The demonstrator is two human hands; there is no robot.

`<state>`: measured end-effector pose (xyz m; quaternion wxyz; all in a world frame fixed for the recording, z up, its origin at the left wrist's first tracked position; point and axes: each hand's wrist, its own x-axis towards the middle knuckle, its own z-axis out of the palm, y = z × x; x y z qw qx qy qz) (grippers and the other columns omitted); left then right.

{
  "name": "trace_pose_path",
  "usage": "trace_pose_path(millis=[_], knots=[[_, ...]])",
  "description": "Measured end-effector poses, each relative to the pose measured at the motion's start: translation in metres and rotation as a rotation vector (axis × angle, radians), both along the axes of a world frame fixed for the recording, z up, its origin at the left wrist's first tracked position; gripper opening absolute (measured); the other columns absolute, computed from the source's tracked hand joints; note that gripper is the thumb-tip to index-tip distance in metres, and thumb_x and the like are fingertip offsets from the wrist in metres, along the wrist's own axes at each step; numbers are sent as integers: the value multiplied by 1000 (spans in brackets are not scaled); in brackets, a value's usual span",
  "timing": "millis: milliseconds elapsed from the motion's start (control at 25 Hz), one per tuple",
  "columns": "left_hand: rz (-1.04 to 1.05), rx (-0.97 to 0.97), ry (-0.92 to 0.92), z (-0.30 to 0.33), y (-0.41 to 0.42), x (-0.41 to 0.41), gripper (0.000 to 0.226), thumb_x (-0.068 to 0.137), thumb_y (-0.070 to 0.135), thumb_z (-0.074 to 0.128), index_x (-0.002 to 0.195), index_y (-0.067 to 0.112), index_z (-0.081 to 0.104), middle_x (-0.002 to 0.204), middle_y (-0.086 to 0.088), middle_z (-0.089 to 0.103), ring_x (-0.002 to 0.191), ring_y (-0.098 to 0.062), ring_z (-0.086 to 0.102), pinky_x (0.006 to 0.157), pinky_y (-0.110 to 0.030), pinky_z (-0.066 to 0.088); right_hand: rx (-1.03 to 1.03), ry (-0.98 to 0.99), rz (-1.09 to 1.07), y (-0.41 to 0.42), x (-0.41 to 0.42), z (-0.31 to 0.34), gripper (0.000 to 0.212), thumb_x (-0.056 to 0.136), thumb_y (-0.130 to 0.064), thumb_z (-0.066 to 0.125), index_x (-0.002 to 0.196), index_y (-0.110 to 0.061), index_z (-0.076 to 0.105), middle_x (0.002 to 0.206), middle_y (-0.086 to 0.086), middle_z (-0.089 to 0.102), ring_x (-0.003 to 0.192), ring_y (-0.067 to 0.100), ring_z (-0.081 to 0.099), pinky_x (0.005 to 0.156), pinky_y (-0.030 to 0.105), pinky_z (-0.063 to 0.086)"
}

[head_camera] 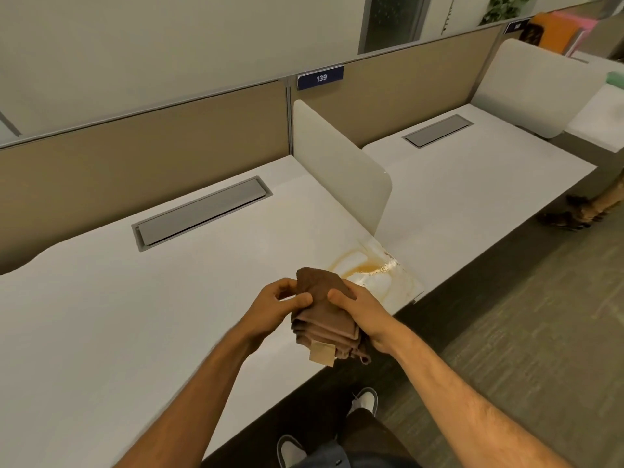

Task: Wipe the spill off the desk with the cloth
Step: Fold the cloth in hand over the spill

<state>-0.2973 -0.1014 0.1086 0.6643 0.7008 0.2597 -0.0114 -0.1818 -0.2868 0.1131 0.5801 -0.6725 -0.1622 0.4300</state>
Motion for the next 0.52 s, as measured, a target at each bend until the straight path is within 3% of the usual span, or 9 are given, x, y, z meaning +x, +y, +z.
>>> trace_pose_path(millis=[120, 280, 400, 520], knots=[[-25, -25, -74, -1, -9, 2, 62, 67, 57, 80, 113, 17, 75, 114, 3, 78, 117, -21, 70, 107, -43, 54, -45, 81, -49, -6, 2, -1, 69, 78, -76, 57, 127, -27, 62, 124, 5, 70, 111, 26, 70, 100, 46, 57], [-60, 43, -193, 5, -15, 4, 55, 75, 48, 75, 127, 30, 73, 133, 18, 70, 126, -12, 64, 113, -45, 48, -50, 28, -33, -19, 5, -7, 78, 72, -77, 60, 132, -27, 58, 133, 4, 63, 120, 26, 63, 108, 51, 50], [-85, 41, -287, 13, -16, 7, 42, 79, 41, 72, 119, 28, 78, 132, 11, 72, 120, -14, 69, 97, -36, 59, -61, 123, -38, -18, 8, -14, 85, 72, -86, 52, 138, -32, 57, 140, 0, 60, 129, 22, 57, 114, 51, 45], [-67, 25, -347, 16, -15, 9, 50, 81, 39, 71, 113, 0, 72, 124, 4, 76, 108, -16, 74, 75, -25, 61, -102, 236, -4, -13, 10, -25, 82, 78, -86, 48, 139, -33, 58, 141, 0, 61, 132, 23, 55, 116, 52, 40]])
